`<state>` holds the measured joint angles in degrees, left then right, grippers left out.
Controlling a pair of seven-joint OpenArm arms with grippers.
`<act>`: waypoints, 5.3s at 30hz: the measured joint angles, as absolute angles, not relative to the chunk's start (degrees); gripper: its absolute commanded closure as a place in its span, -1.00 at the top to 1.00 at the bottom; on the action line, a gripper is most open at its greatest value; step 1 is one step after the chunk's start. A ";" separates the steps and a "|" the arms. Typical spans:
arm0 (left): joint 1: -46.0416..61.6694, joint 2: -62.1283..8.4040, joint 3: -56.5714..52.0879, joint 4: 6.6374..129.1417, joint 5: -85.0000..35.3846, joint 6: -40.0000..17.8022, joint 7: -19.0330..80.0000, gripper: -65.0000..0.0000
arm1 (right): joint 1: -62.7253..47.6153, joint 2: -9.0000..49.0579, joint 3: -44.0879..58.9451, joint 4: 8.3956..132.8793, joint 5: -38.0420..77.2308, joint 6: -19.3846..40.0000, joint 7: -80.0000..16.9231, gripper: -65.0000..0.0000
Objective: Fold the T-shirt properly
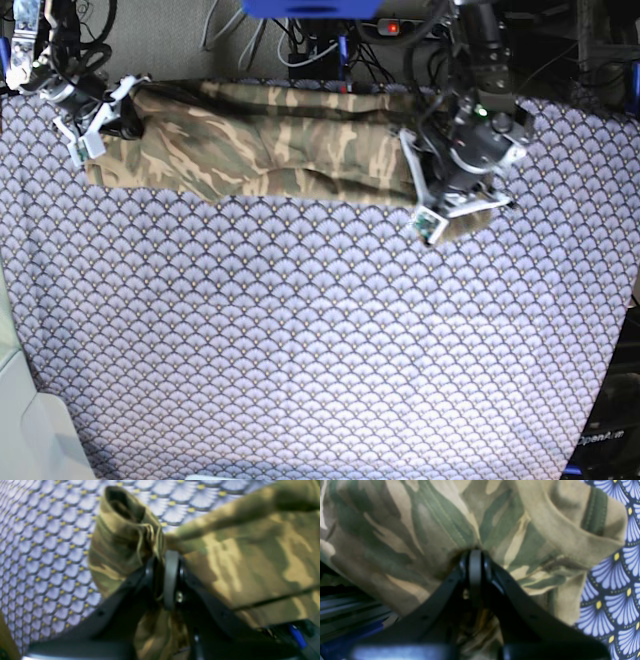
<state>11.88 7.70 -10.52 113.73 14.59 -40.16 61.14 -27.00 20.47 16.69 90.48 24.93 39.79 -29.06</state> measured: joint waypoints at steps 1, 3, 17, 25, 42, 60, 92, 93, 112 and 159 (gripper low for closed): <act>11.88 7.64 -9.39 113.73 14.59 -40.14 61.12 -1.00 | -27.00 20.49 16.69 90.48 24.93 39.79 -29.06 -1.00; 11.68 7.62 -6.72 113.73 14.63 -40.14 61.10 -1.00 | -27.00 20.47 16.69 90.48 24.93 39.79 -29.08 -1.00; 11.68 8.40 15.44 113.56 25.30 -40.16 61.21 -1.00 | -27.00 20.49 16.69 90.48 24.97 39.79 -29.08 -1.00; 11.53 8.32 22.94 113.30 25.34 -40.14 61.30 -1.00 | -27.00 20.49 16.69 90.48 24.95 39.79 -29.08 -1.00; 11.55 8.29 24.12 110.61 25.08 -40.14 61.10 -1.00 | -26.72 18.57 17.19 90.85 19.29 39.83 -27.29 -1.00; 11.53 8.29 27.79 107.57 24.64 -40.27 60.69 -1.00 | -26.70 18.59 17.10 91.02 19.25 39.81 -27.33 -1.00; 11.40 8.29 28.23 107.55 24.69 -40.27 56.71 -0.31 | -26.70 18.59 17.08 91.00 19.25 39.81 -27.31 -1.00; 11.40 8.27 28.23 107.57 24.64 -40.25 56.73 -0.18 | -26.70 18.59 17.08 91.00 19.25 39.81 -27.31 -1.00; 11.40 8.32 27.64 113.62 13.91 -40.18 57.19 -0.14 | -26.70 18.61 17.08 90.96 19.27 39.81 -27.29 -1.00; 9.26 3.79 1.21 101.69 19.90 -40.12 61.93 -0.98 | -22.15 22.74 30.22 90.59 26.63 40.18 -38.54 0.09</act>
<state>9.26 3.79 1.21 101.69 19.90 -40.12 61.93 -22.15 22.74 30.22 90.59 26.63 40.18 -38.54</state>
